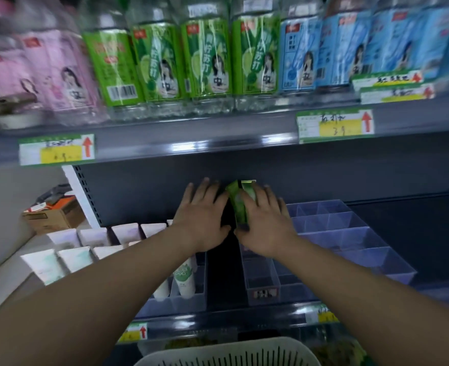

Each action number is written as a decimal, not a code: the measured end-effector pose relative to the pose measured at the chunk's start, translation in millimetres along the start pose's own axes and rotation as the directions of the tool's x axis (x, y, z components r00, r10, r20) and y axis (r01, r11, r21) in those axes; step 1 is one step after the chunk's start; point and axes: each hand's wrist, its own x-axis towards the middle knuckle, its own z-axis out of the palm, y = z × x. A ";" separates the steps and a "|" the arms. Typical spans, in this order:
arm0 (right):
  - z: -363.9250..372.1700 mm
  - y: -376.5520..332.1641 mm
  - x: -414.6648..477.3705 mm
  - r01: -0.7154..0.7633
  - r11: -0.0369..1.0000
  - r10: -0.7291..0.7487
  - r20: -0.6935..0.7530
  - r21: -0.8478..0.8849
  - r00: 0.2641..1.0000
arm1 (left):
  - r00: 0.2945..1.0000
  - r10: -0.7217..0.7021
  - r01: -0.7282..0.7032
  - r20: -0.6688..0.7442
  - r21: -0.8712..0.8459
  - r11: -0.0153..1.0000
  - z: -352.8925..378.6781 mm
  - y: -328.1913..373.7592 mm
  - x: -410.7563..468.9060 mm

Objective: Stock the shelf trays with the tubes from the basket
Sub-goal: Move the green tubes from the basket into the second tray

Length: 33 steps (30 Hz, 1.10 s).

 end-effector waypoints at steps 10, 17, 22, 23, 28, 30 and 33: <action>-13.8 -26.7 -86.0 0.016 0.999 -0.014 0.060 -0.040 0.998 | 0.999 -0.020 0.018 -0.043 -0.059 0.998 -8.7 26.5 -96.7; -0.8 -43.5 -149.8 0.029 0.999 -0.026 0.138 -0.020 0.990 | 0.999 -0.026 0.020 -0.030 -0.166 0.986 9.2 49.5 -159.8; 20.9 -44.1 -184.1 0.047 0.999 -0.046 0.220 0.000 0.974 | 0.999 -0.005 0.014 0.050 -0.180 0.984 33.9 58.8 -198.2; 27.2 -43.1 -189.7 0.054 0.999 -0.053 0.236 0.003 0.970 | 0.998 -0.003 0.016 0.069 -0.191 0.982 38.8 60.3 -204.2; 58.6 -38.3 -212.7 0.027 0.999 -0.036 0.335 0.032 0.941 | 0.992 0.033 -0.001 0.123 -0.250 0.968 69.5 63.2 -229.9; 70.7 -37.3 -220.4 0.027 0.998 -0.042 0.355 0.049 0.934 | 0.987 0.040 0.004 0.155 -0.275 0.962 83.4 62.1 -236.8; 86.0 -35.6 -228.3 0.000 0.993 -0.053 0.435 0.122 0.899 | 0.971 0.029 0.053 0.237 -0.332 0.942 102.6 60.6 -243.2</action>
